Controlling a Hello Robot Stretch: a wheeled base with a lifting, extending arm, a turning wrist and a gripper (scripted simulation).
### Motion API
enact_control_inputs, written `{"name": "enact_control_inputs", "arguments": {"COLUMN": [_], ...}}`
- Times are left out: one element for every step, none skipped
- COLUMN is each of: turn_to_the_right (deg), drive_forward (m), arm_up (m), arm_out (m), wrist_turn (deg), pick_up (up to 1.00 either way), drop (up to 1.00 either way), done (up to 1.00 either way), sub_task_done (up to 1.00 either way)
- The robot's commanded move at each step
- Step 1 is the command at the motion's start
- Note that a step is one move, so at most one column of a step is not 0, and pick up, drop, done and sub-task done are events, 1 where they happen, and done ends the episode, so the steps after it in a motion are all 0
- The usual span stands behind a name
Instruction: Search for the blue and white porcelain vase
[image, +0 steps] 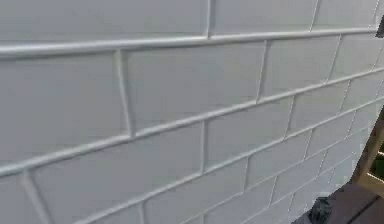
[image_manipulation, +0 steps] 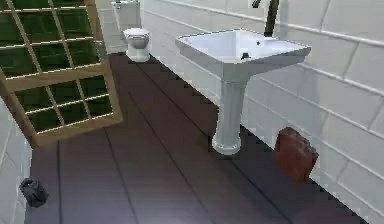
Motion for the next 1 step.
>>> {"name": "enact_control_inputs", "arguments": {"turn_to_the_right": [-45.0], "drive_forward": [0.00], "arm_up": [0.00], "arm_out": [0.00], "wrist_turn": [0.0], "pick_up": [0.00], "drop": [0.00], "done": [0.00], "sub_task_done": [0.00]}}
